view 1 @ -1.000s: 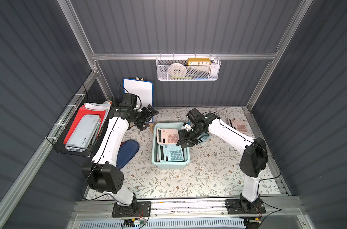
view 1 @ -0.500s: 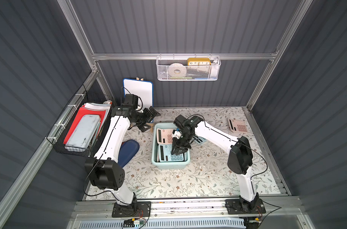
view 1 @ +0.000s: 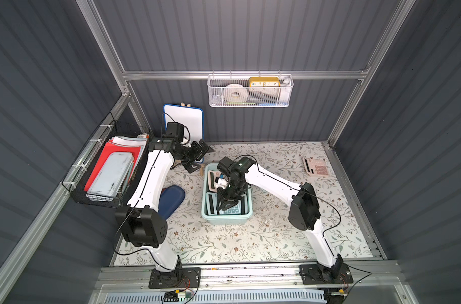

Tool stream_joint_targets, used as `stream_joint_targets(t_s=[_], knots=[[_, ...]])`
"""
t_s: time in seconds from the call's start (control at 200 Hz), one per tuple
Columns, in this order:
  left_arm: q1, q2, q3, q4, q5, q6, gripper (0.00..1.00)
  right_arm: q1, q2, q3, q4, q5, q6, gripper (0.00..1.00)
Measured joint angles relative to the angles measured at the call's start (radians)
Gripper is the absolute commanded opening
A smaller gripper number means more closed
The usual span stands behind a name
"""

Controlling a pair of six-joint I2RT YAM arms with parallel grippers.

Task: Put the calculator in the storage box
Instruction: Place the calculator in the storage box, then pick up the calculator at the center of the board.

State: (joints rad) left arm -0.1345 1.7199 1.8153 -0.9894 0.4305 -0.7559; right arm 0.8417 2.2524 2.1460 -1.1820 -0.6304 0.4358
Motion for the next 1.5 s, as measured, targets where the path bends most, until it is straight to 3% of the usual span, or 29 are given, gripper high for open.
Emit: stream_joint_targets(t_s=[0.22,0.385,0.645,0.875,1.226,1.501], knots=[[0.0,0.02,0.003,0.001,0.009,0.009,1.0,-0.098,-0.155,-0.078,0.074,0.024,0.055,0.49],[0.0,0.042,0.01,-0.003,0.015,0.021,0.99,-0.207,-0.34,-0.245,0.204,0.054,0.151,0.62],[0.0,0.045,-0.005,0.006,0.022,0.037,0.99,-0.374,-0.581,-0.687,0.484,0.125,0.458,0.79],[0.0,0.043,-0.04,0.013,0.026,0.037,0.99,-0.429,-0.683,-0.923,0.654,0.213,0.722,0.99],[0.0,0.016,-0.059,0.027,0.038,0.037,0.99,-0.46,-0.707,-1.173,0.908,0.348,1.107,0.99],[0.0,0.005,-0.069,0.027,0.04,0.036,0.99,-0.459,-0.581,-1.202,1.122,0.435,1.283,0.99]])
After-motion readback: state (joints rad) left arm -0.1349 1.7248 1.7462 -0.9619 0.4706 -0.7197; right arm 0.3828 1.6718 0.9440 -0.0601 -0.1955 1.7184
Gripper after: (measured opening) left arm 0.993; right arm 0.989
